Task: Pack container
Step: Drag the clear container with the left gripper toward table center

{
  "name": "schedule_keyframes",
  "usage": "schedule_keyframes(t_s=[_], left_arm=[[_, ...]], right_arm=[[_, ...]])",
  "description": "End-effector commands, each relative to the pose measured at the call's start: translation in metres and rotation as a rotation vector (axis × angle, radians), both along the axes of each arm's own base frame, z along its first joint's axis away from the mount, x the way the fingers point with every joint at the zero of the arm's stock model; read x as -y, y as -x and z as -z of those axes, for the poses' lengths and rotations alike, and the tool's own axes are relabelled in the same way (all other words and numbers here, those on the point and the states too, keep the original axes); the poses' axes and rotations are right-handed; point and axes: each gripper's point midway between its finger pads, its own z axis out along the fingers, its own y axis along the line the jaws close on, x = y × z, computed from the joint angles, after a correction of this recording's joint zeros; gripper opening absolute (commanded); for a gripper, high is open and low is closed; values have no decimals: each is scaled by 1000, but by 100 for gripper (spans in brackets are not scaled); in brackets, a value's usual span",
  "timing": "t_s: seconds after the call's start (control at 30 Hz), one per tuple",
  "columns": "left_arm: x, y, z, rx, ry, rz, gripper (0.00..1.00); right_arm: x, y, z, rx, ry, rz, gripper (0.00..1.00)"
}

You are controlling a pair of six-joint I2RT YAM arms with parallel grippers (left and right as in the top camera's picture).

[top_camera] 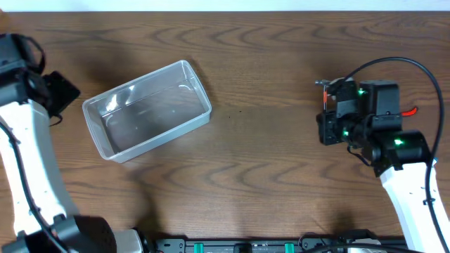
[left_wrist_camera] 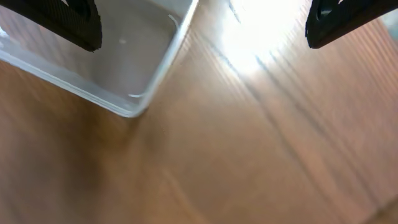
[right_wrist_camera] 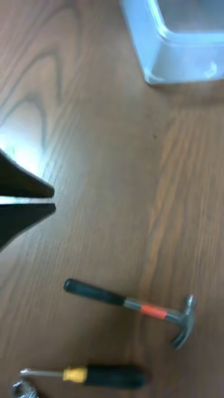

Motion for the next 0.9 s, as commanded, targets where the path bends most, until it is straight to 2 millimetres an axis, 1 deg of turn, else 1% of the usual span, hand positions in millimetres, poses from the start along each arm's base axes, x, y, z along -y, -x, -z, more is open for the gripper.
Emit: schedule_keyframes(t_s=[0.0, 0.13, 0.2, 0.27, 0.33, 0.5, 0.63, 0.73, 0.87], left_arm=[[-7, 4, 19, -30, 61, -75, 96], [-14, 7, 42, -102, 95, -98, 95], [-17, 6, 55, -137, 112, -105, 94], [-20, 4, 70, -174, 131, -114, 93], [-21, 2, 84, -208, 147, -115, 93], [-23, 2, 125, -301, 199, -158, 93], [-26, 4, 147, -346, 226, -192, 93], [-25, 2, 158, -366, 241, -177, 93], [-6, -24, 170, -300, 345, 0, 92]], right_arm=[[-31, -7, -23, 75, -20, -96, 1], [-66, -20, -65, 230, -56, -185, 1], [-79, -26, -86, 305, -78, -214, 1], [-86, -28, -98, 350, -92, -229, 1], [-87, -28, -100, 356, -94, -231, 1], [-84, -23, -90, 310, -80, -229, 1], [-82, -19, -84, 280, -72, -229, 1], [-82, -17, -82, 269, -69, -229, 1], [-82, -18, -83, 274, -70, -229, 2]])
